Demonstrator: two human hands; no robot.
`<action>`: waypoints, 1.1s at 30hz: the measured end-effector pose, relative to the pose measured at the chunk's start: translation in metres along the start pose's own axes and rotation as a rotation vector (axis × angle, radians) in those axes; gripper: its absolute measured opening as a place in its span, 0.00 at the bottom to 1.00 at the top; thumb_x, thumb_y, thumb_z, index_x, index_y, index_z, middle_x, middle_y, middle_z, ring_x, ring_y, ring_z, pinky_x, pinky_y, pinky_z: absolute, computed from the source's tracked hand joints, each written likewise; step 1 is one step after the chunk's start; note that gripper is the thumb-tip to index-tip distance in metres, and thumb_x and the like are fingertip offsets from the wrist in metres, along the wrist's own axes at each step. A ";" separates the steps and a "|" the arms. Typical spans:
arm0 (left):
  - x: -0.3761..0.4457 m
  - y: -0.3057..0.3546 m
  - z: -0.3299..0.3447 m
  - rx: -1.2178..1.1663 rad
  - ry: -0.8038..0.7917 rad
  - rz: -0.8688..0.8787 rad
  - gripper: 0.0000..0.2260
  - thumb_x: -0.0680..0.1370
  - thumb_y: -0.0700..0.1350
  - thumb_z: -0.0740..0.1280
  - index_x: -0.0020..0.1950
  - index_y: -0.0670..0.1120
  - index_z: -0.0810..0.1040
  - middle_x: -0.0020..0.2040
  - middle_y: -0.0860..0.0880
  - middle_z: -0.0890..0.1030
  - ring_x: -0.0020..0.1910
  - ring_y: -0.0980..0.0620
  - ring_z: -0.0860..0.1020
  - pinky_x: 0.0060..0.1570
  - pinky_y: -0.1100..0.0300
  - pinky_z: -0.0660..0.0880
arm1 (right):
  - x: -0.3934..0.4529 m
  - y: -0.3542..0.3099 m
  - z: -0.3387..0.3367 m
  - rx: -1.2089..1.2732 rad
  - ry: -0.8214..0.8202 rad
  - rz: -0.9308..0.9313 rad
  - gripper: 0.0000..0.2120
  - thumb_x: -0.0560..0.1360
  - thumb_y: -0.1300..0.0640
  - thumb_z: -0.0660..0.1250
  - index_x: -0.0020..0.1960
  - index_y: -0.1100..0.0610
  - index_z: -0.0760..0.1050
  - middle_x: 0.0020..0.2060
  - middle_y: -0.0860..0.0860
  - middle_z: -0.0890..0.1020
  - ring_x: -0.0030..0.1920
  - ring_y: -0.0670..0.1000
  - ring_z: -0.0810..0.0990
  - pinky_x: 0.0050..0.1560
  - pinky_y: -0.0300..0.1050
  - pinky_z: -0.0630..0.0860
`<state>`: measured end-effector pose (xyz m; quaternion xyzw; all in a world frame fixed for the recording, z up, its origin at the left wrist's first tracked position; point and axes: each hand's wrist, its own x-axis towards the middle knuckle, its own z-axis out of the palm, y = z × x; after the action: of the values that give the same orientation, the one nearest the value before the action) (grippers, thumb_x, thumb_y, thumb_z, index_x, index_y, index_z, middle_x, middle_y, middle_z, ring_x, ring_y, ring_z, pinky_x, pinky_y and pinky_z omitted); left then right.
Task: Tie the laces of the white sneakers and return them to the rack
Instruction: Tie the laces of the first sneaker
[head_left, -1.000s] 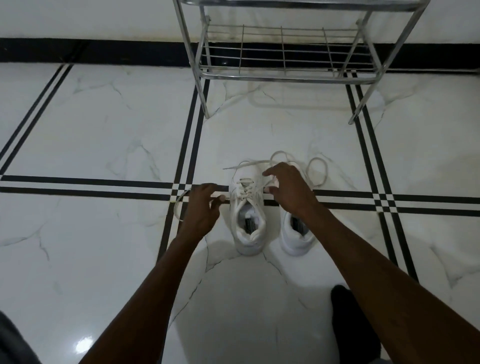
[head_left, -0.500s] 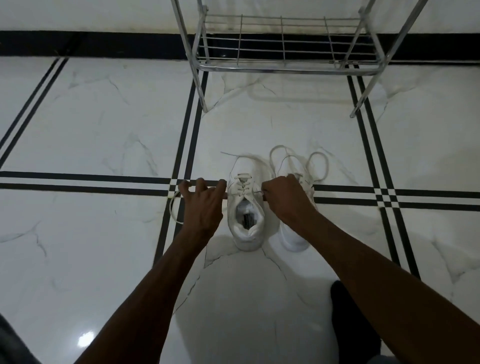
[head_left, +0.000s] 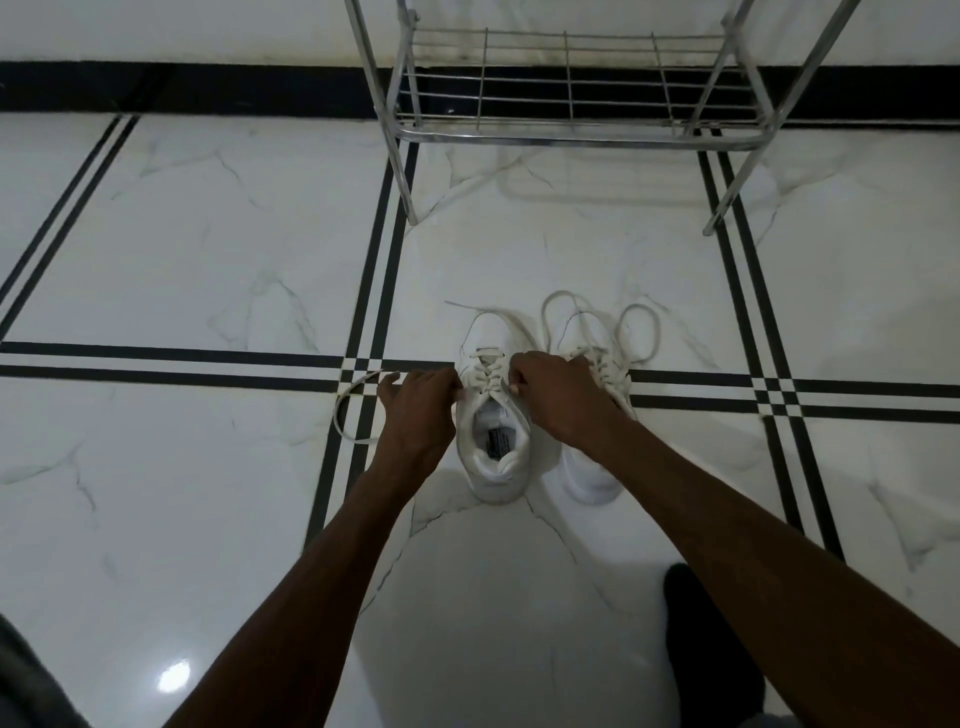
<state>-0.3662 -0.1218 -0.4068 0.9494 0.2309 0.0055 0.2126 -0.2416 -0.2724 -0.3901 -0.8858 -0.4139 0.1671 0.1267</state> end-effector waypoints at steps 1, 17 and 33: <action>-0.001 -0.001 0.001 0.004 0.007 0.008 0.11 0.74 0.31 0.65 0.49 0.46 0.79 0.42 0.52 0.82 0.53 0.46 0.81 0.70 0.40 0.60 | -0.001 0.000 0.001 -0.066 0.003 -0.029 0.05 0.79 0.59 0.59 0.52 0.55 0.72 0.49 0.52 0.79 0.50 0.56 0.80 0.58 0.58 0.67; 0.016 0.005 -0.042 -0.929 -0.198 -0.213 0.17 0.85 0.50 0.59 0.49 0.41 0.82 0.53 0.48 0.88 0.58 0.55 0.84 0.60 0.54 0.74 | 0.011 0.006 -0.028 0.148 -0.217 0.107 0.11 0.81 0.51 0.58 0.52 0.59 0.73 0.43 0.55 0.81 0.44 0.55 0.80 0.44 0.49 0.71; 0.022 0.028 -0.022 -1.070 -0.124 -0.222 0.13 0.85 0.43 0.57 0.63 0.53 0.78 0.43 0.47 0.80 0.44 0.54 0.79 0.46 0.62 0.76 | 0.021 -0.005 -0.019 1.207 -0.054 0.261 0.11 0.83 0.54 0.60 0.62 0.50 0.78 0.44 0.50 0.82 0.39 0.41 0.80 0.36 0.39 0.70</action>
<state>-0.3364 -0.1254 -0.3774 0.6772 0.2816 0.0438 0.6784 -0.2249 -0.2549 -0.3744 -0.6965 -0.1376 0.4085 0.5736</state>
